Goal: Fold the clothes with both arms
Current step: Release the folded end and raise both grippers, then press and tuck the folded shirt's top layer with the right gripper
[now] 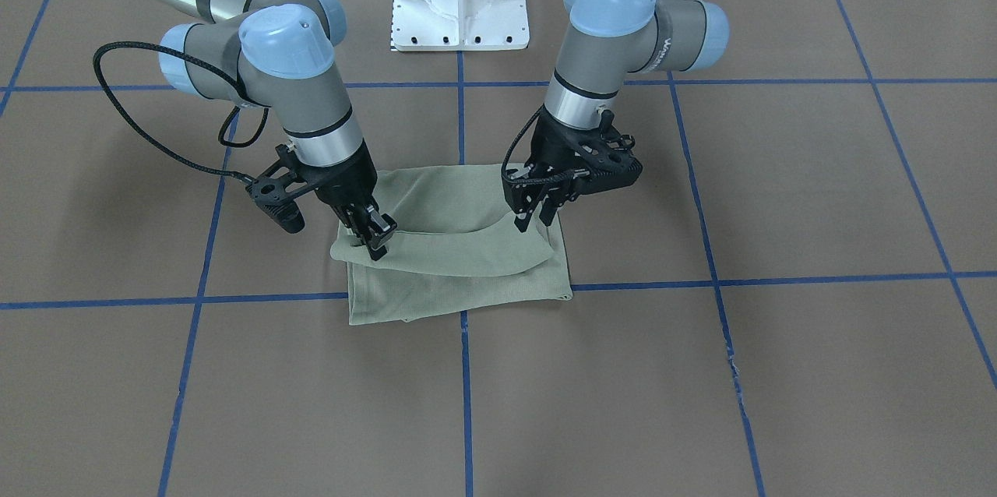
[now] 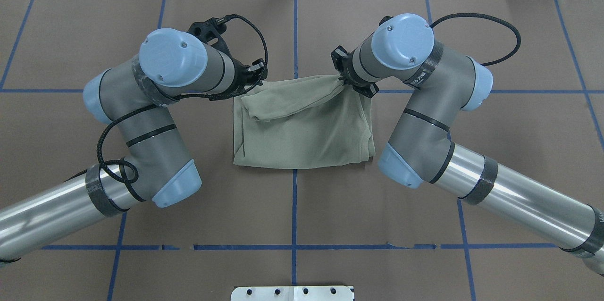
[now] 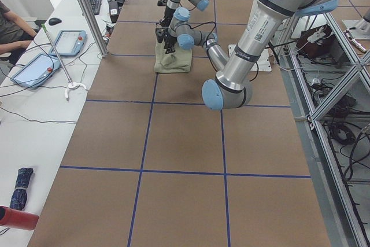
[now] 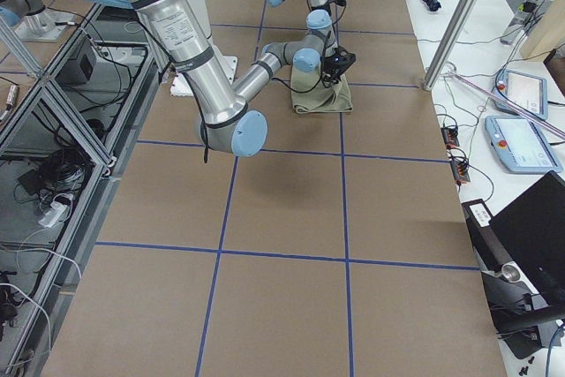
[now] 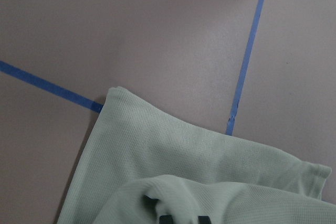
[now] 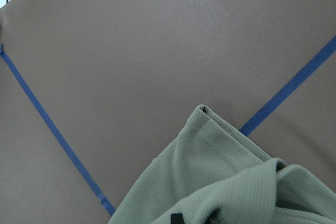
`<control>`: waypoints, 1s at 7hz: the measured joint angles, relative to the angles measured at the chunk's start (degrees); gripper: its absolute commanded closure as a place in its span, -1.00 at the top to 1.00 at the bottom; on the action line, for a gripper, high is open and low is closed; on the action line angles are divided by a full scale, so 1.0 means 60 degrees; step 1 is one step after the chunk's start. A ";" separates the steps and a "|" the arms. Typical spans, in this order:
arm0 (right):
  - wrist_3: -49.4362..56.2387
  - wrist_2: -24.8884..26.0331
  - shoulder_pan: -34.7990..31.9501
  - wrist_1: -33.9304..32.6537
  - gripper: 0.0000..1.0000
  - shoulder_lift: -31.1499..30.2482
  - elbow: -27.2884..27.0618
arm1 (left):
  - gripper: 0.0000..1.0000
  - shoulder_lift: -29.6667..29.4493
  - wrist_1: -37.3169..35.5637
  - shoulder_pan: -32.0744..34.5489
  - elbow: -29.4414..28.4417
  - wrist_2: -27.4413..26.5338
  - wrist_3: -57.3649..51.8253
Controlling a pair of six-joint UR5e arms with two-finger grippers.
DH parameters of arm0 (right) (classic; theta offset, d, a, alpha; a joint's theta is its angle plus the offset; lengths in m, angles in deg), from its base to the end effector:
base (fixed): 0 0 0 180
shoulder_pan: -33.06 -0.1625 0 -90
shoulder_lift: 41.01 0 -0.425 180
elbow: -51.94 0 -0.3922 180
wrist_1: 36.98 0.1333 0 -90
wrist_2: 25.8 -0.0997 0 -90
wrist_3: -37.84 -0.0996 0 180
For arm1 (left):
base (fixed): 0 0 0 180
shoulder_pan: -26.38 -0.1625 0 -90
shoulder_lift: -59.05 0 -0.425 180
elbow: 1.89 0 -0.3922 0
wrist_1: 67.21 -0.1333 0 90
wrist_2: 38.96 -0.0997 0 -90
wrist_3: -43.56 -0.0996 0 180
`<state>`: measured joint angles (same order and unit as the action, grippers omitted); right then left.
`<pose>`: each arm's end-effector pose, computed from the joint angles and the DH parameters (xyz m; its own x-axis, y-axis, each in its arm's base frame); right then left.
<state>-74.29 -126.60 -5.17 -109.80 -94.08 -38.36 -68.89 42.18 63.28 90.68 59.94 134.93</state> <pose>-0.4830 -0.5265 0.2408 0.2396 0.6598 0.7122 -0.6244 0.6665 -0.4074 0.4847 -0.5113 0.2060 0.3893 -0.3218 -0.8630 0.4956 0.8630 -0.0983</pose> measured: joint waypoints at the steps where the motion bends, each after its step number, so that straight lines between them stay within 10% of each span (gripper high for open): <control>1: 0.0002 0.0004 -0.0095 0.0299 1.00 0.0078 0.0227 | 1.00 -0.0052 0.0003 0.0363 -0.0295 0.0003 -0.0495; 7: 0.2064 -0.0759 0.0195 0.0226 1.00 0.0351 0.0050 | 1.00 0.0461 -0.0112 0.2520 -0.0474 0.2091 -0.3970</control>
<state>-61.90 -131.15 -4.00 -108.44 -91.97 -38.06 -66.13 41.51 78.40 87.84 72.49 111.11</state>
